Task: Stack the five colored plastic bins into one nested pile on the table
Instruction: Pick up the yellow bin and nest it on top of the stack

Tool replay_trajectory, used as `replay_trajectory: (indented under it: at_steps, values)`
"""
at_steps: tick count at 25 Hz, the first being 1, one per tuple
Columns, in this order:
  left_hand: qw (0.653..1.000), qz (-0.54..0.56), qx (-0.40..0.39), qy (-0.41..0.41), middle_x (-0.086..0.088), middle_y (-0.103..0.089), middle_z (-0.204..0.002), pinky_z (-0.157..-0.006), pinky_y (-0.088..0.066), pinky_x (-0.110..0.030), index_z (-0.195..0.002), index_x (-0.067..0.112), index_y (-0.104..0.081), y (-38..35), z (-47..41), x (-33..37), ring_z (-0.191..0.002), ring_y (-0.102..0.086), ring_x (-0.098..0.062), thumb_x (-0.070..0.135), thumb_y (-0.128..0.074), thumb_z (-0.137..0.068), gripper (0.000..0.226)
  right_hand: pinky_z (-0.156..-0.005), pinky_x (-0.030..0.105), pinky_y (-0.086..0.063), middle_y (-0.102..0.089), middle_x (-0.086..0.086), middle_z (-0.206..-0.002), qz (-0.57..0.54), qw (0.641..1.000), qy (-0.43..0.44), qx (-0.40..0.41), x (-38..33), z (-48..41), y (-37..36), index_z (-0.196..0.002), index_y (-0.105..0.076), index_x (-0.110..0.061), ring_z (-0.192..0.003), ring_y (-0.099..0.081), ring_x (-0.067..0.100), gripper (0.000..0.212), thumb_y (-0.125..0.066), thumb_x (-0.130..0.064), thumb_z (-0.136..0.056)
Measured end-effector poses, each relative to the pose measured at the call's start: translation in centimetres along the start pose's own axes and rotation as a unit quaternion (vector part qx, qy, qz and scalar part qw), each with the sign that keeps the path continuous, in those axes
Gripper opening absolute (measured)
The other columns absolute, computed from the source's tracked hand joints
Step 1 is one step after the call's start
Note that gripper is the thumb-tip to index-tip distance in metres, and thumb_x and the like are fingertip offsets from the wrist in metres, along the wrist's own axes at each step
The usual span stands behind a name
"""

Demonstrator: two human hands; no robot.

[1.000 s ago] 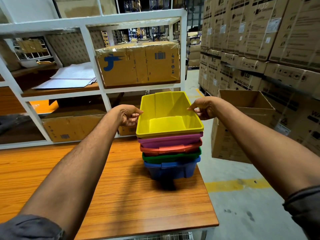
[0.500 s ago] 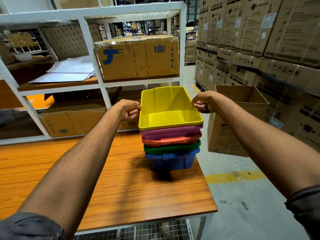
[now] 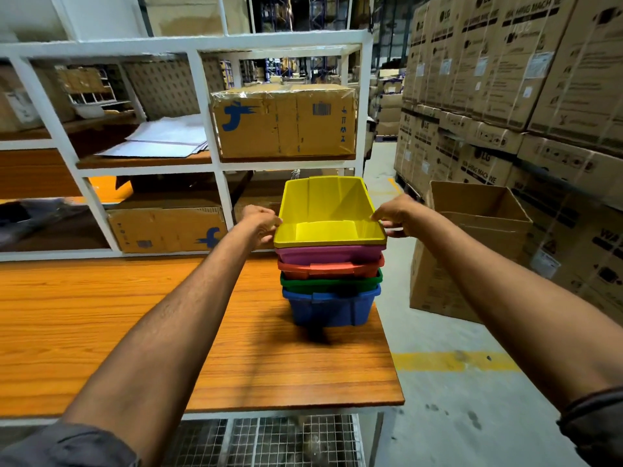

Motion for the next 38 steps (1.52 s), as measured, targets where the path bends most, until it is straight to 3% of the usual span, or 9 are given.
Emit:
replay_trajectory:
  at_steps: [4, 9, 11, 15, 20, 25, 29, 33, 38]
  values:
    - [1.000, -0.002, -0.004, -0.005, -0.014, -0.068, -0.120, -0.065, -0.051, -0.025, -0.095, 0.011, -0.068, -0.3, 0.3, -0.5, -0.108, -0.065, -0.021, 0.000, -0.070, -0.093, 0.011, -0.057, 0.031, -0.047, -0.067, 0.015, -0.109, 0.041, 0.999, 0.025, 0.019, 0.7, -0.3, -0.6, -0.096, -0.064, -0.006, -0.090, -0.063, 0.021, 0.014, -0.074, -0.001, -0.088]
    - [0.997, -0.065, -0.021, -0.018, -0.015, -0.070, -0.115, -0.053, -0.048, -0.024, -0.107, 0.005, -0.072, -0.8, -1.8, 0.7, -0.083, -0.065, -0.016, 0.006, -0.075, -0.090, 0.017, -0.056, 0.029, -0.046, -0.067, 0.016, -0.099, 0.101, 0.993, 0.033, 0.055, -0.4, -2.6, -1.0, -0.100, -0.067, -0.004, -0.090, -0.064, 0.028, 0.026, -0.083, -0.010, -0.081]
    - [0.993, -0.107, -0.032, -0.034, -0.016, -0.070, -0.113, -0.056, -0.049, -0.026, -0.111, 0.002, -0.071, -1.1, -3.2, 1.1, -0.083, -0.063, -0.017, 0.006, -0.078, -0.088, 0.024, -0.057, 0.031, -0.049, -0.064, 0.015, -0.090, 0.122, 0.989, 0.029, 0.083, -0.9, -3.6, -1.1, -0.095, -0.065, -0.007, -0.081, -0.063, 0.027, 0.028, -0.086, -0.011, -0.077]
    - [0.975, -0.202, -0.011, -0.091, -0.007, -0.066, -0.088, -0.071, -0.058, -0.037, -0.080, 0.012, -0.066, -1.1, -5.3, 2.1, -0.085, -0.062, -0.018, 0.007, -0.081, -0.083, 0.016, -0.073, 0.038, -0.062, -0.071, 0.013, -0.090, 0.188, 0.967, 0.033, 0.170, -1.4, -4.8, -1.1, -0.089, -0.070, -0.005, -0.087, -0.071, 0.029, 0.025, -0.086, -0.013, -0.071]
    - [0.960, -0.229, 0.033, -0.157, -0.008, -0.073, -0.100, -0.083, -0.058, -0.041, -0.090, 0.017, -0.070, -1.0, -5.7, 2.7, -0.098, -0.067, -0.022, 0.022, -0.080, -0.086, 0.012, -0.074, 0.031, -0.052, -0.066, 0.010, -0.091, 0.205, 0.953, 0.044, 0.219, -2.0, -4.5, -1.1, -0.089, -0.069, -0.008, -0.091, -0.066, 0.031, 0.008, -0.069, -0.014, -0.084]
    - [0.929, -0.305, 0.054, -0.203, -0.004, -0.064, -0.100, -0.073, -0.042, -0.033, -0.104, 0.015, -0.066, -0.9, -4.5, 4.8, -0.096, -0.059, -0.020, 0.029, -0.071, -0.094, 0.018, -0.069, 0.030, -0.046, -0.058, 0.008, -0.076, 0.274, 0.934, 0.049, 0.224, -4.3, -3.9, -0.5, -0.068, -0.054, -0.012, -0.090, -0.064, 0.031, 0.020, -0.063, -0.012, -0.086]
    - [0.934, -0.299, 0.038, -0.189, -0.006, -0.065, -0.104, -0.082, -0.052, -0.038, -0.107, 0.015, -0.064, -1.0, -4.1, 4.9, -0.100, -0.062, -0.022, 0.028, -0.072, -0.094, 0.020, -0.074, 0.031, -0.043, -0.068, 0.014, -0.105, 0.319, 0.927, 0.059, 0.190, -4.9, -4.1, -1.3, -0.090, -0.058, -0.011, -0.109, -0.066, 0.033, 0.005, -0.062, -0.013, -0.089]
    - [0.935, -0.295, 0.043, -0.194, -0.007, -0.065, -0.101, -0.082, -0.054, -0.041, -0.099, 0.016, -0.061, -1.2, -3.1, 5.4, -0.098, -0.063, -0.023, 0.026, -0.069, -0.096, 0.012, -0.073, 0.035, -0.043, -0.056, 0.012, -0.099, 0.321, 0.929, 0.060, 0.173, -4.9, -4.4, -1.0, -0.110, -0.061, -0.007, -0.109, -0.064, 0.034, 0.019, -0.061, -0.010, -0.091]
    - [0.964, -0.193, 0.041, -0.180, -0.008, -0.072, -0.103, -0.093, -0.058, -0.048, -0.097, 0.012, -0.069, 0.8, -3.0, 8.1, -0.101, -0.069, -0.025, 0.025, -0.074, -0.090, 0.015, -0.067, 0.034, -0.048, -0.060, 0.013, -0.092, 0.252, 0.950, 0.119, 0.144, -9.1, -4.0, 1.1, -0.075, -0.052, -0.009, -0.083, -0.060, 0.029, 0.015, -0.059, -0.007, -0.088]
Point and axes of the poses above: each hand's wrist, its own z-axis away from the middle knuckle, its own y-axis out of the back of the hand, x = y × z, the point moved 7 cm from there along -z, towards the middle knuckle
